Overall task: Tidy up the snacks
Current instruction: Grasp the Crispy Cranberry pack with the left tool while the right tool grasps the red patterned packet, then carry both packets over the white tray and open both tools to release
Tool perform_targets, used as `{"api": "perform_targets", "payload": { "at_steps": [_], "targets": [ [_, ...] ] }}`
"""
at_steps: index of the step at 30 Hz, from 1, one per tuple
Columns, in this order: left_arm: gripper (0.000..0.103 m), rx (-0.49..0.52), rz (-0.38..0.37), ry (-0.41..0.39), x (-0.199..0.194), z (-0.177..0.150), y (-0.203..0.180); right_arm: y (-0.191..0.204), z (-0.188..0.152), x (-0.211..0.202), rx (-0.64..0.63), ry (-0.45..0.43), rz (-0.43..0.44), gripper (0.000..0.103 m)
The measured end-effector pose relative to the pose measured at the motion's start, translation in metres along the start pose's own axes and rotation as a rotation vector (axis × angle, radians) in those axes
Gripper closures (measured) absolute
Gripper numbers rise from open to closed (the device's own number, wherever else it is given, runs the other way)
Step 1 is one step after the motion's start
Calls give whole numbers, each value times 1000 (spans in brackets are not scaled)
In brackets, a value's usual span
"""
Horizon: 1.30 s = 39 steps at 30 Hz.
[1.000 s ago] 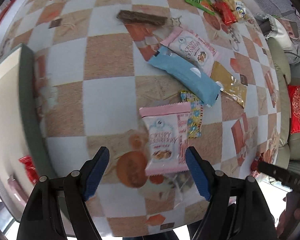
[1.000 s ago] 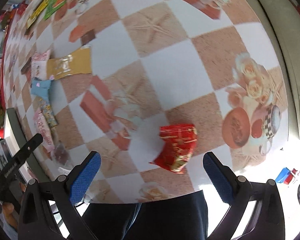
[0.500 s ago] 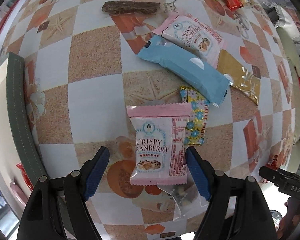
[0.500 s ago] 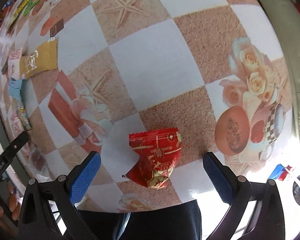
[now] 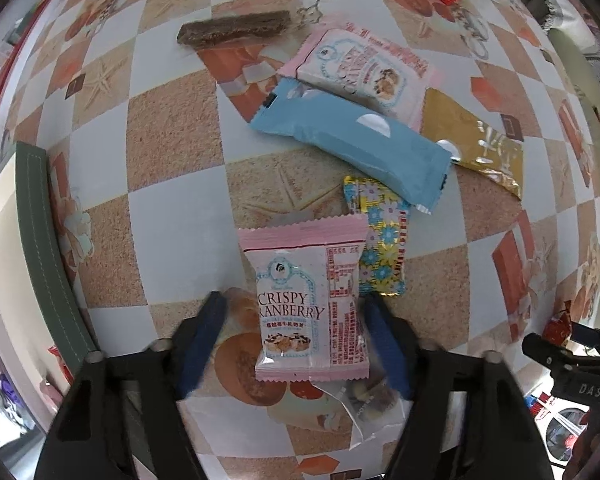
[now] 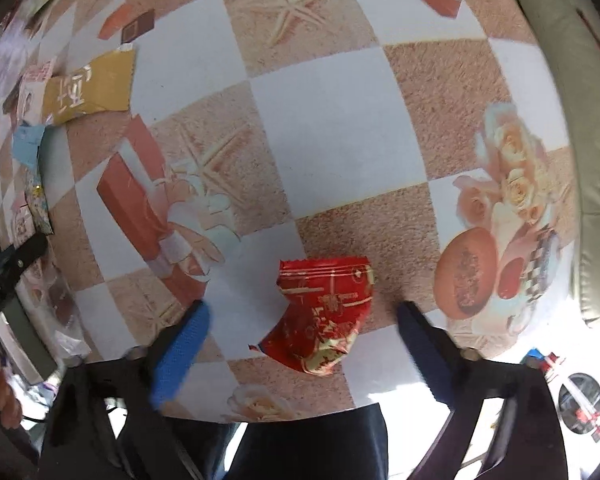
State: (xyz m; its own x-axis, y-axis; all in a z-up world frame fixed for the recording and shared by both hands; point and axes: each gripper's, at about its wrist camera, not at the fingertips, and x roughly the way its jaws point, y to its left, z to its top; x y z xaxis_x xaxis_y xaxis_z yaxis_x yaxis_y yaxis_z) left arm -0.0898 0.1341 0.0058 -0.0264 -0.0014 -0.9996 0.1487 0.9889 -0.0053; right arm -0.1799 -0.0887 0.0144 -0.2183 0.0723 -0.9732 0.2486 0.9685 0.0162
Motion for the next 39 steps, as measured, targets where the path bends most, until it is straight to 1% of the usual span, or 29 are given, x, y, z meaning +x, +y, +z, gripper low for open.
{"api": "perform_targets", "payload": {
  "at_steps": [1,2,3,4,6,7,10,14,17,25,28,29,31,34,39],
  "targets": [
    [52,14,1,-4,-1,-5,-2,-5,0,-4,-13,-10,-17,37],
    [56,26,3,-4,-3,-4,-5,-4,-2,-8,-25,-24,-24,44],
    [56,35,7,3,-3,-4,-8,-2,-4,-13,-40,-38,-26,64],
    [57,37,5,1,-2,-4,-9,0,-4,-16,-50,-48,-23,66],
    [58,35,6,-1,-2,-4,-9,2,-8,-18,-56,-47,-5,66],
    [58,30,6,-3,-3,-5,-9,3,-8,-19,-58,-49,2,69],
    [58,16,-12,-23,-10,-10,-6,6,-9,-27,-54,-66,78,70],
    [58,5,-25,-75,-27,-19,-2,22,-5,-42,-93,-101,106,70],
    [58,-6,-31,-102,-37,-29,9,32,-5,-51,-120,-121,125,70],
    [58,-90,-35,-175,-60,-58,40,81,3,-73,-199,-155,168,70],
    [58,-137,-34,-194,-67,-69,61,93,6,-76,-235,-169,188,70],
    [58,-150,-34,-198,-71,-67,81,93,0,-76,-251,-173,190,70],
    [58,-186,-36,-207,-76,-70,105,102,3,-79,-282,-176,193,70],
    [58,-238,-40,-214,-83,-80,130,118,6,-81,-321,-171,199,70],
    [58,-319,-38,-236,-87,-92,152,146,8,-83,-391,-163,210,70]
  ]
}}
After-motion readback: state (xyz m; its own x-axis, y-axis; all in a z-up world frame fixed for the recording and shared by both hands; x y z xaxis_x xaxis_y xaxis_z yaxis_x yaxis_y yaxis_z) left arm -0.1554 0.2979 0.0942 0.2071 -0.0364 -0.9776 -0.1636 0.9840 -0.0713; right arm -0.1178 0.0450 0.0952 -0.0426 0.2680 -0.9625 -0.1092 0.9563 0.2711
